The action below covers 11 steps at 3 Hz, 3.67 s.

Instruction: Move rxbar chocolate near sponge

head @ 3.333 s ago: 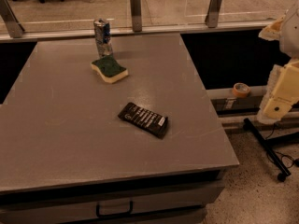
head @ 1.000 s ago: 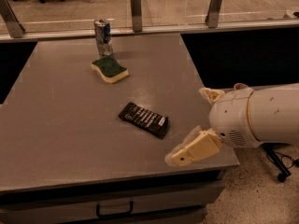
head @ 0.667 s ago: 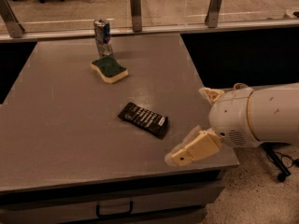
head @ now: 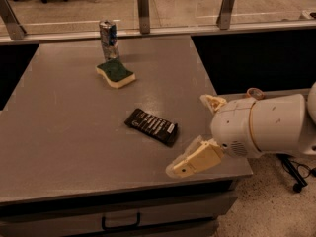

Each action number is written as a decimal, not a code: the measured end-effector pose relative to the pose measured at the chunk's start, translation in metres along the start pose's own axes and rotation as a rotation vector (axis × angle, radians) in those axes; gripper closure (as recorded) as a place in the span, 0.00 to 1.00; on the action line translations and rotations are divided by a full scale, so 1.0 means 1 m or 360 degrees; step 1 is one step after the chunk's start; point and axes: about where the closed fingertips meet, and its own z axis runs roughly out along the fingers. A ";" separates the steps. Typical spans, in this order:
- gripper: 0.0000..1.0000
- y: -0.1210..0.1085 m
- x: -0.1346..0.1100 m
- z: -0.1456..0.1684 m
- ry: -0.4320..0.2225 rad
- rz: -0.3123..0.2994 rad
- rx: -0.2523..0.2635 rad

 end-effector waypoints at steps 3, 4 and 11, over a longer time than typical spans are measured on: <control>0.09 -0.004 0.010 0.049 -0.0021 0.0039 0.0023; 0.27 -0.005 0.007 0.062 -0.0044 0.0021 0.0013; 1.00 -0.010 0.011 0.080 -0.0055 0.0049 -0.0013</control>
Offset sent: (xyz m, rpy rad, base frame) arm 0.0252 0.0186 -0.0477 0.0223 0.0295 -0.0721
